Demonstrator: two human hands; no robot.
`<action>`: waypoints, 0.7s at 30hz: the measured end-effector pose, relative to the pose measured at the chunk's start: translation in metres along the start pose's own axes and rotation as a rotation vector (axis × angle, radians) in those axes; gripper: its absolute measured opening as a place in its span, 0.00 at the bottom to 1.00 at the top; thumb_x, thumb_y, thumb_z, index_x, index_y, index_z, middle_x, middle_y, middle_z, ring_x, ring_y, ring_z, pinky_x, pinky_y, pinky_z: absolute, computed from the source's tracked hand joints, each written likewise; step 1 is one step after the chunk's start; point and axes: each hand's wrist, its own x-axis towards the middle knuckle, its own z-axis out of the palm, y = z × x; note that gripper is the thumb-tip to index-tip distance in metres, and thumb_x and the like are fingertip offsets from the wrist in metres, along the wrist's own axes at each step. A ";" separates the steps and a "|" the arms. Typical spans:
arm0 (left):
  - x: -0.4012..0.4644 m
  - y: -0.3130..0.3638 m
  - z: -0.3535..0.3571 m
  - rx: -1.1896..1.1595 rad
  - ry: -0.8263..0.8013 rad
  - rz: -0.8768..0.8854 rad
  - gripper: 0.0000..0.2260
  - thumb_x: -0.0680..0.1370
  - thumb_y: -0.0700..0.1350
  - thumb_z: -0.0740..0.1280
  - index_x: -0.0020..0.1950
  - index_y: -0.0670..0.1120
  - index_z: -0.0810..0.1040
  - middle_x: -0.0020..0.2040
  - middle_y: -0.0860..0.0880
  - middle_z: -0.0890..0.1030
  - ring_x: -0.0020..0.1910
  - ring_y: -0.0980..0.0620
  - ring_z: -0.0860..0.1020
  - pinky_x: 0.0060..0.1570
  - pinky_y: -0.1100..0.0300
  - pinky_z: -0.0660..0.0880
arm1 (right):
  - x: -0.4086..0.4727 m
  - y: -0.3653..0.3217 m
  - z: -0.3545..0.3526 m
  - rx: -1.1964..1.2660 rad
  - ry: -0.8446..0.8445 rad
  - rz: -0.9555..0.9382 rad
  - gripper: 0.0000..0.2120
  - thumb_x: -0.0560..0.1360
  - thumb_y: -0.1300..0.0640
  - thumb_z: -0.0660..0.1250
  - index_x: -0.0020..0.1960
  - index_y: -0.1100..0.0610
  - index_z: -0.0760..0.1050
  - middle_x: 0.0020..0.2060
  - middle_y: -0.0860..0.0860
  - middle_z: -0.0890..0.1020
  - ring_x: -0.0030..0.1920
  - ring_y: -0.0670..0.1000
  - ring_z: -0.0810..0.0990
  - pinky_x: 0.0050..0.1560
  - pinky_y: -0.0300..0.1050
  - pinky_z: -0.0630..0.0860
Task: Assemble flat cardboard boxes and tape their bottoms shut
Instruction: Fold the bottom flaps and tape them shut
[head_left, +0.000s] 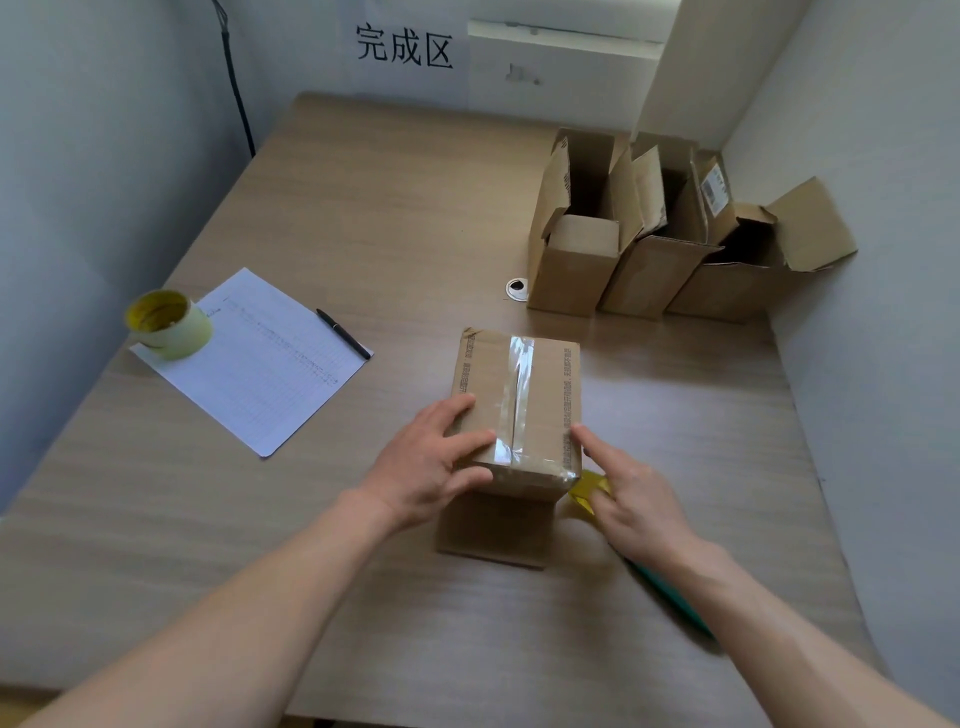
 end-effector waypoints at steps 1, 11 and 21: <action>0.002 -0.002 0.001 0.015 -0.007 -0.009 0.18 0.74 0.52 0.73 0.62 0.49 0.80 0.70 0.41 0.69 0.65 0.39 0.70 0.64 0.47 0.71 | 0.000 -0.003 0.000 0.044 0.002 -0.005 0.34 0.74 0.51 0.60 0.77 0.37 0.54 0.73 0.44 0.70 0.67 0.53 0.73 0.64 0.49 0.70; 0.013 -0.016 0.015 0.027 0.133 0.092 0.22 0.63 0.47 0.81 0.55 0.48 0.81 0.56 0.41 0.73 0.52 0.40 0.73 0.52 0.49 0.76 | 0.031 -0.013 0.012 -0.159 -0.071 -0.102 0.33 0.75 0.35 0.63 0.75 0.32 0.53 0.70 0.49 0.69 0.60 0.59 0.76 0.56 0.53 0.76; 0.033 -0.008 0.019 -0.098 0.013 -0.181 0.29 0.70 0.68 0.65 0.70 0.61 0.72 0.73 0.53 0.56 0.71 0.48 0.61 0.70 0.50 0.65 | 0.039 -0.004 0.006 -0.122 -0.115 -0.126 0.39 0.70 0.38 0.72 0.73 0.26 0.53 0.64 0.47 0.79 0.61 0.53 0.78 0.56 0.47 0.76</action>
